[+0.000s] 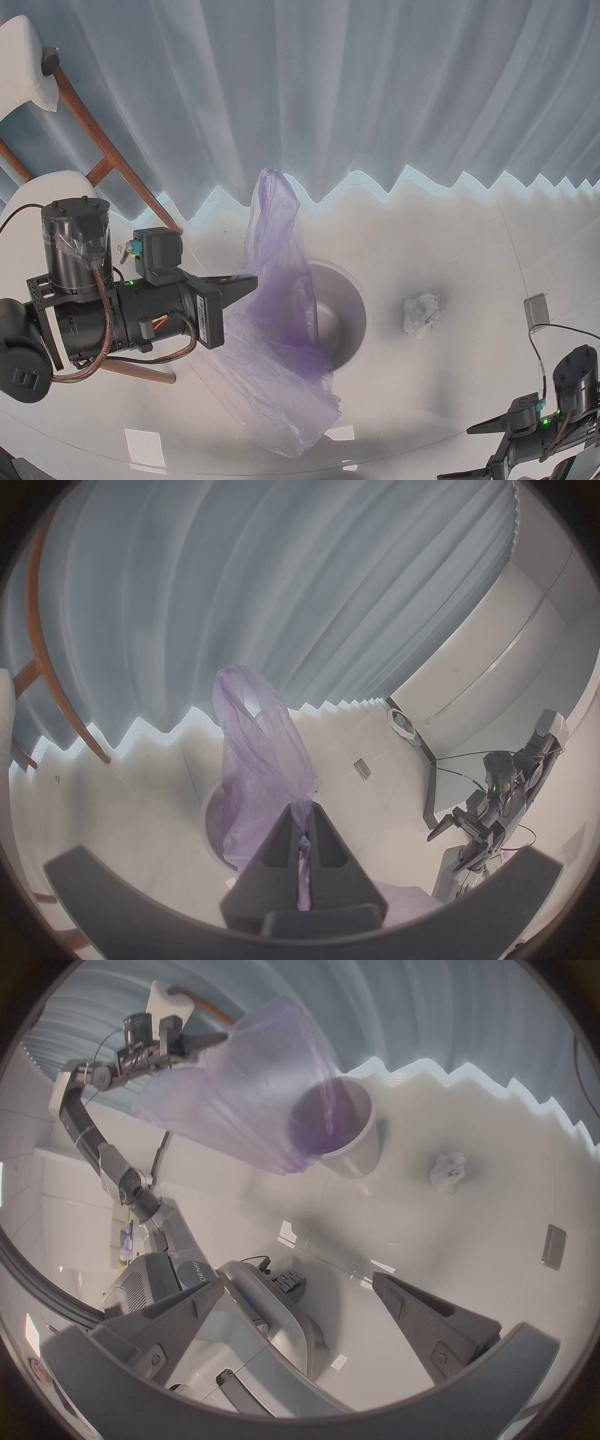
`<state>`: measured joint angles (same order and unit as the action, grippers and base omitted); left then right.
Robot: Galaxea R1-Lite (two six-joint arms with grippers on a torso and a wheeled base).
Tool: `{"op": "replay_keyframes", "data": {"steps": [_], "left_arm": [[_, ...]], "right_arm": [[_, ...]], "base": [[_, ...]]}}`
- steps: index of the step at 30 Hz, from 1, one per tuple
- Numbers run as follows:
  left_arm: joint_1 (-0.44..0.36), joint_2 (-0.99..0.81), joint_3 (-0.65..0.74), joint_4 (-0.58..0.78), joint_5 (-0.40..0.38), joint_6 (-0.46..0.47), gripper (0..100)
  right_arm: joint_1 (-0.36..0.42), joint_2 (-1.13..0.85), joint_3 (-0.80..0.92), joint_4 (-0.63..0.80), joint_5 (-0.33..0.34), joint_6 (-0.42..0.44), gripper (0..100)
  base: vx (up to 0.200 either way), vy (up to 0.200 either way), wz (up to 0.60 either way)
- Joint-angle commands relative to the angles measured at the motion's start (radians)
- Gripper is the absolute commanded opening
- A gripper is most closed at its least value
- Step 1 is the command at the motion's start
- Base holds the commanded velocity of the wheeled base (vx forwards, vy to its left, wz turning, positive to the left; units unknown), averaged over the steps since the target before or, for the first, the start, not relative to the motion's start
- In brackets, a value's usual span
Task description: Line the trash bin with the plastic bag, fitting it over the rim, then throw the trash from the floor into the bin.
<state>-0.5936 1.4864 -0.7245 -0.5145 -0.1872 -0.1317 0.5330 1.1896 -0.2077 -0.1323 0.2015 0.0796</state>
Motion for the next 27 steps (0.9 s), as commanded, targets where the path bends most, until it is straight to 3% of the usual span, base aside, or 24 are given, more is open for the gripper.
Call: {"op": "replay_keyframes", "data": {"steps": [1, 6, 16, 17, 27], "left_arm": [[0.0, 0.003, 0.013, -0.002, 0.0, -0.002, 0], [0.0, 0.015, 0.005, -0.004, -0.006, 0.003, 0], [-0.002, 0.041, 0.005, -0.032, -0.015, 0.004, 0], [-0.002, 0.041, 0.005, -0.032, -0.015, 0.004, 0], [-0.002, 0.049, 0.011, -0.032, -0.015, 0.011, 0]], "right_arm": [[0.07, 0.249, -0.01, -0.139, -0.004, -0.012, 100], [0.097, 0.418, -0.03, -0.29, -0.004, -0.018, 100], [0.182, 0.599, -0.168, -0.332, -0.004, -0.018, 100], [0.182, 0.602, -0.17, -0.336, -0.004, -0.018, 0], [0.259, 0.766, -0.32, -0.391, -0.004, 0.008, 0]], "base": [[0.0, 0.0, 0.0], [0.0, 0.0, 0.0], [0.0, 0.0, 0.0], [0.0, 0.0, 0.0], [0.0, 0.0, 0.0]]}}
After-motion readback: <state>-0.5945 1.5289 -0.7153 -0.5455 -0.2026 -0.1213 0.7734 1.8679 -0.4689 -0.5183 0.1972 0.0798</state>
